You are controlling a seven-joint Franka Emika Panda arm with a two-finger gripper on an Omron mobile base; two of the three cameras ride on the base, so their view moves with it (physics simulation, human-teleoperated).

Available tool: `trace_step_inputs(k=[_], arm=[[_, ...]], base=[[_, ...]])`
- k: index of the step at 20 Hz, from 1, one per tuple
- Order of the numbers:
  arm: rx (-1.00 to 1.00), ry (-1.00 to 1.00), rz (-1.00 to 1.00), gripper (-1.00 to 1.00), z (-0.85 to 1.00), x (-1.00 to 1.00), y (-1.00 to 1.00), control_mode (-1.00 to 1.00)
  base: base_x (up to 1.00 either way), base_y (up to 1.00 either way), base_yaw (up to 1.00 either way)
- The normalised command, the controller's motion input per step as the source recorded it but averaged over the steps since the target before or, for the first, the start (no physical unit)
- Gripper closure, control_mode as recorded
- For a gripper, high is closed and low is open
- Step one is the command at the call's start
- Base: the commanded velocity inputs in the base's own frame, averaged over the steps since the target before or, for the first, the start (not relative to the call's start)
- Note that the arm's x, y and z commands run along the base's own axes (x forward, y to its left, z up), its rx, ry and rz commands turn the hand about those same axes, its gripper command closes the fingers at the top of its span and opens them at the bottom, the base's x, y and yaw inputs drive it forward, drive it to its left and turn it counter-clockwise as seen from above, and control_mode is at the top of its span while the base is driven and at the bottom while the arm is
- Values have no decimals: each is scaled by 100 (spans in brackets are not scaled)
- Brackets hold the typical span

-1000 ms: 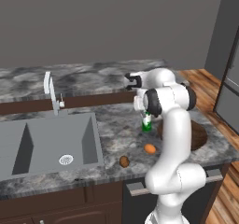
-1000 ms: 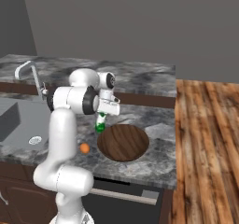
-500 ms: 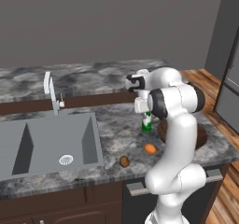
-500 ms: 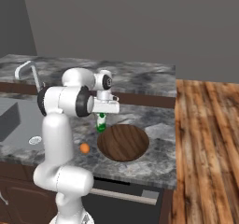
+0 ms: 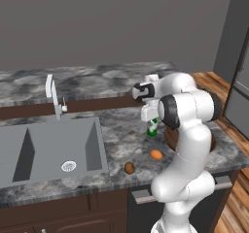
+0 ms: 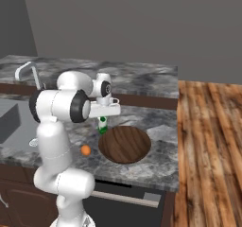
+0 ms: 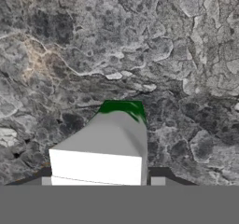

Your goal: Gather the eggs and milk located in the vicinity of the sink area and place them right next to the bowl.

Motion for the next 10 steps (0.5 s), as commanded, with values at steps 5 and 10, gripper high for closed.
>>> trace_step_inputs(k=[5, 10], arm=[[0, -12, 0, 100, -7, 0, -1, -100], [0, -2, 0, 100, 0, -5, -1, -100]], base=[[0, 0, 0], [0, 0, 0]])
